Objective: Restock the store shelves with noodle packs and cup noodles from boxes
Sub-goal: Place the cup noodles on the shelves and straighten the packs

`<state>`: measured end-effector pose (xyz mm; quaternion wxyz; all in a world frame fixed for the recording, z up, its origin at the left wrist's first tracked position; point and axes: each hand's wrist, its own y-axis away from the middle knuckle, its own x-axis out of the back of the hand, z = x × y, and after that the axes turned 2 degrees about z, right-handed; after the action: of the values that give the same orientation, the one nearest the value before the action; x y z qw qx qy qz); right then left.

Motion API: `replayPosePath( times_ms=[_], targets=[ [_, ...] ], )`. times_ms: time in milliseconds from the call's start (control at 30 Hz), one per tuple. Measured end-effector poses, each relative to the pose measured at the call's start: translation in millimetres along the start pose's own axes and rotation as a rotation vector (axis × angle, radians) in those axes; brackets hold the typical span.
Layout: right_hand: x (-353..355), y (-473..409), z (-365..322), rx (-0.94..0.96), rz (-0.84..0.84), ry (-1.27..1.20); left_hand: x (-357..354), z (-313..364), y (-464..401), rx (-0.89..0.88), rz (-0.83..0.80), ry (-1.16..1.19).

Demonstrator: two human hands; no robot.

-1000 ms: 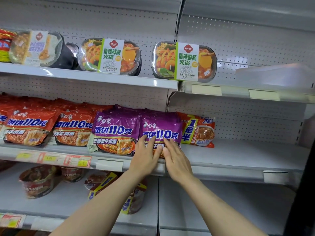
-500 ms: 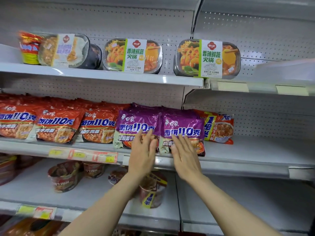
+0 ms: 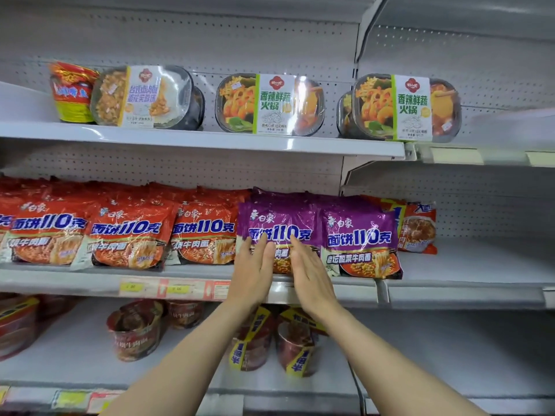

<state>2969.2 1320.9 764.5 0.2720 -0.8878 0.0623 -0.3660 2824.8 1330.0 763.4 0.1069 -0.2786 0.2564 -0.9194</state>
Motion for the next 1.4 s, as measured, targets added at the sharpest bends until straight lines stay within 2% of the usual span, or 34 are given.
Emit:
replayPosePath(
  times_ms=[300, 500, 633, 800, 867, 933, 1067, 1400],
  targets=[
    [-18.2, -2.1, 0.1, -0.124, 0.136, 0.132, 18.3, -0.7, -7.2, -0.061, -0.179, 0.067],
    [-30.3, -3.4, -17.1, -0.170, 0.196, 0.190, 42.4, -7.2, -3.4, -0.081, -0.167, 0.109],
    [-50.7, -0.9, -34.7, -0.132, 0.220, 0.142, 56.1, -18.8, -3.5, -0.093, -0.162, 0.148],
    [-61.9, 0.1, -42.3, -0.190, 0.203, 0.119, 61.7, -25.0, -5.0, -0.061, -0.342, 0.186],
    [-57.9, 0.5, -45.3, -0.187, 0.213, 0.115, 62.0, -21.9, -7.1, -0.057, -0.360, 0.204],
    [-54.0, 0.7, -51.8, -0.188, 0.220, 0.083, 64.1, -20.4, -6.1, -0.064, -0.332, 0.221],
    [-56.3, -3.2, -70.0, -0.143, 0.226, -0.002, 71.0, -31.5, -2.5, -0.057, -0.171, 0.249],
    [-84.6, -33.0, -109.6, -0.113, 0.089, -0.229, 127.5, -52.1, -2.3, 0.042, 0.073, 0.224]
  ],
)
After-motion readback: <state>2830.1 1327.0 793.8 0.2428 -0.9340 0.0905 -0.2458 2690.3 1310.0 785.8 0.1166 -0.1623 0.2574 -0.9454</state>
